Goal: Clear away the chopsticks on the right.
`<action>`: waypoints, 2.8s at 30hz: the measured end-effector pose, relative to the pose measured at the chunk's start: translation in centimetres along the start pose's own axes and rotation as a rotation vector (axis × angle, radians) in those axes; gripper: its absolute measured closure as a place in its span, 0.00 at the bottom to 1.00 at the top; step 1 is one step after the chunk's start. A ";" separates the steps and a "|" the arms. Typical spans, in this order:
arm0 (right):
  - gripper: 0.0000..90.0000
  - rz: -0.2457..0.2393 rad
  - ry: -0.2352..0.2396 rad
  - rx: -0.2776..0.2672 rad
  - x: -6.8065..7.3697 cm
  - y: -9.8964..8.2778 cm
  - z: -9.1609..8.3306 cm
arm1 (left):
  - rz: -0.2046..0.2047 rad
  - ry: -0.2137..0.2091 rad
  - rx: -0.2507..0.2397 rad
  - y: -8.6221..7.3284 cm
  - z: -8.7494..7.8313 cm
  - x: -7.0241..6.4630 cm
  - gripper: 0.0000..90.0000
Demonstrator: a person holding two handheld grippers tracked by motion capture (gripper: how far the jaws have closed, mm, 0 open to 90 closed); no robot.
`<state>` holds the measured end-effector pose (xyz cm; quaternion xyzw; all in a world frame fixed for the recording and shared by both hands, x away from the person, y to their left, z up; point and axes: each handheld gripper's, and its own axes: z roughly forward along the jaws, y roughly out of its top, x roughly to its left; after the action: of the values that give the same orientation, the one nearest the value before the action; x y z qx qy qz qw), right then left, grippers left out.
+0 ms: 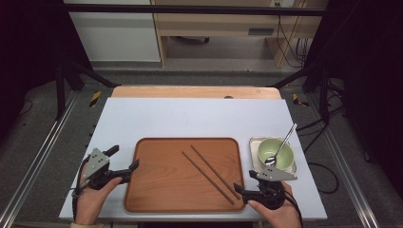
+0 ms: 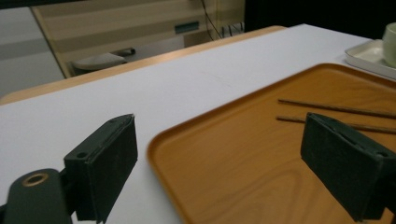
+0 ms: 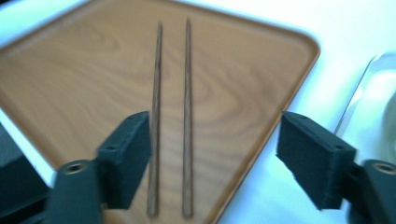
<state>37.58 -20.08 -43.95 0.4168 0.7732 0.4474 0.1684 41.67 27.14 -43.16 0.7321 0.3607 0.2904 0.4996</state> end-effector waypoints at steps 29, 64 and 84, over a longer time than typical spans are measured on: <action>0.16 -0.140 -0.102 -0.201 0.5 -0.2 -0.4 | 0.151 -0.248 0.266 3.6 9.7 -10.5 0.75; 0.19 -0.111 -0.110 -0.161 -0.5 -0.5 -0.2 | 0.133 -0.254 0.419 2.2 13.8 -10.8 1.00; 0.18 -0.096 -0.095 -0.142 -0.7 -0.6 -0.2 | 0.143 -0.229 0.438 2.3 16.2 -11.0 1.00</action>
<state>37.58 -20.89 -44.39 0.3869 0.7498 0.4723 0.2551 48.70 9.13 -47.13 0.8746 0.3033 0.1554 0.3450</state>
